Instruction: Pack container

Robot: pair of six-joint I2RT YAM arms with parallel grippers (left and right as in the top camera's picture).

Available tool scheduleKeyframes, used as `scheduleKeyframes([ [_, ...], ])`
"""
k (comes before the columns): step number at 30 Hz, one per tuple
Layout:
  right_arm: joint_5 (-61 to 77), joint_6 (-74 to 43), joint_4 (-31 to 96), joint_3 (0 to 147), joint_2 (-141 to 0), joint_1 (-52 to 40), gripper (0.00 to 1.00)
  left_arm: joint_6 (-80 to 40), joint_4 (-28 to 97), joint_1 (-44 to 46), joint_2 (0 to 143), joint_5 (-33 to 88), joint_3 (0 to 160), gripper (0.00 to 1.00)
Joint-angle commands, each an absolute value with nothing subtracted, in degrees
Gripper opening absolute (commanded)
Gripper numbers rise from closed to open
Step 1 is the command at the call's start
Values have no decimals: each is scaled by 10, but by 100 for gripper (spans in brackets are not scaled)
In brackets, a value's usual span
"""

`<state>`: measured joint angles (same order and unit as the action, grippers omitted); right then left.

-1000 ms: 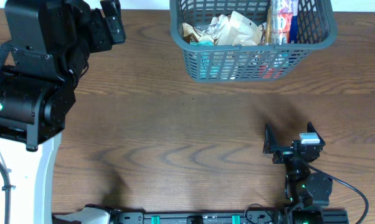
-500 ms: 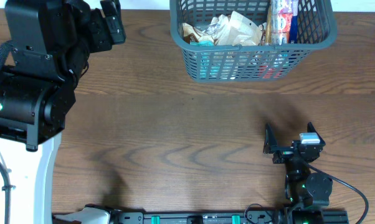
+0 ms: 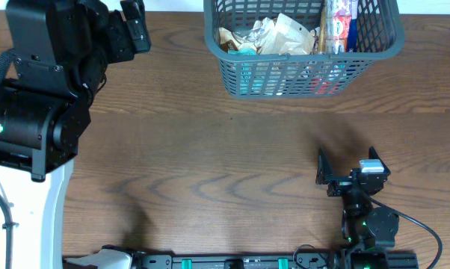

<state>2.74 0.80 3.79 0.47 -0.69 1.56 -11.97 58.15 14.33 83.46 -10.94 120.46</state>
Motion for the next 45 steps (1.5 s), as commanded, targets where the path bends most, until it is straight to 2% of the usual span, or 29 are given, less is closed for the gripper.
scheduleKeyframes([
  [1, 19, 4, 41, 3, -3, 10, 99, -117, 584, 140, 833, -117, 1206, 99],
  [11, 19, 4, 41, 3, -3, 10, 99, -112, 612, 140, 779, -116, 1176, 99],
  [29, 19, 4, 41, 3, -3, 10, 99, -117, 226, 73, 449, -93, 708, 99],
  [37, 19, 4, 41, 3, -3, 10, 99, -212, 159, 5, 307, -82, 528, 99],
  [45, 19, 4, 41, 3, -3, 10, 99, -231, 123, -12, 202, -82, 388, 99],
])
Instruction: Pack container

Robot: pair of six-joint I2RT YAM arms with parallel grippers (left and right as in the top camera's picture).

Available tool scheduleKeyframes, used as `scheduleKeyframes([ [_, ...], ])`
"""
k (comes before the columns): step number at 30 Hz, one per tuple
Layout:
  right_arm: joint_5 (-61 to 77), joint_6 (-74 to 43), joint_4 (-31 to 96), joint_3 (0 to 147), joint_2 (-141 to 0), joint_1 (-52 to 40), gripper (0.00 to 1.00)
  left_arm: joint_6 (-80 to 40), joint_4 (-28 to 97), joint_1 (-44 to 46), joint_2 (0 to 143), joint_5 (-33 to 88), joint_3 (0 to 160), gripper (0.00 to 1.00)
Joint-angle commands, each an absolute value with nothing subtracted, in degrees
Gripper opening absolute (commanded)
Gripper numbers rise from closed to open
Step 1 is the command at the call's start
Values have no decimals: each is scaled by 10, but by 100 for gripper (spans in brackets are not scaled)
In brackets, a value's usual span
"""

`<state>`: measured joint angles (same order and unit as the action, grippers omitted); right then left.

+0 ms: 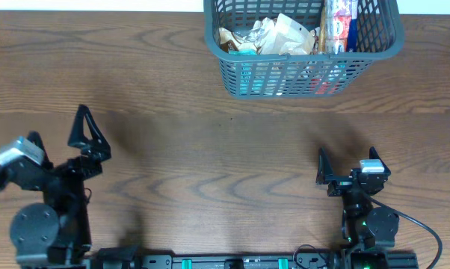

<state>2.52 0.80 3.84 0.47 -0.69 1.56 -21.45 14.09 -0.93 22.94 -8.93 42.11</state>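
A grey-blue plastic basket (303, 45) stands at the far edge of the table. It holds crumpled paper wrappers, a teal item and a red-and-white packet. My left gripper (87, 138) sits low at the near left, far from the basket, with nothing in it. Its fingers look shut. My right gripper (326, 172) rests at the near right, also apart from the basket. It looks shut and holds nothing.
The brown wooden table (210, 149) stretches between the basket and both arms. The arm bases and a black rail (232, 261) line the near edge.
My left arm was raised high at the far left, close under the camera. Now it is folded down at the near left. The right arm and the basket have not moved.
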Motion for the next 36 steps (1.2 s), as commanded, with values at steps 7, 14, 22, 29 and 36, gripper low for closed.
scheduleKeyframes([
  [7, 19, 4, 41, 3, -3, 10, 99, -237, -9, -12, 133, -82, 265, 99],
  [14, 19, 4, 41, 3, -3, 10, 99, -237, -105, -12, 83, -82, 192, 99],
  [22, 19, 4, 41, 3, -3, 10, 99, -237, -130, -12, 56, -82, 158, 99],
  [29, 19, 4, 41, 3, -3, 10, 99, -237, -130, -12, 17, -82, 137, 99],
  [36, 19, 4, 41, 3, -3, 10, 99, -258, -158, -12, 1, -82, 98, 99],
])
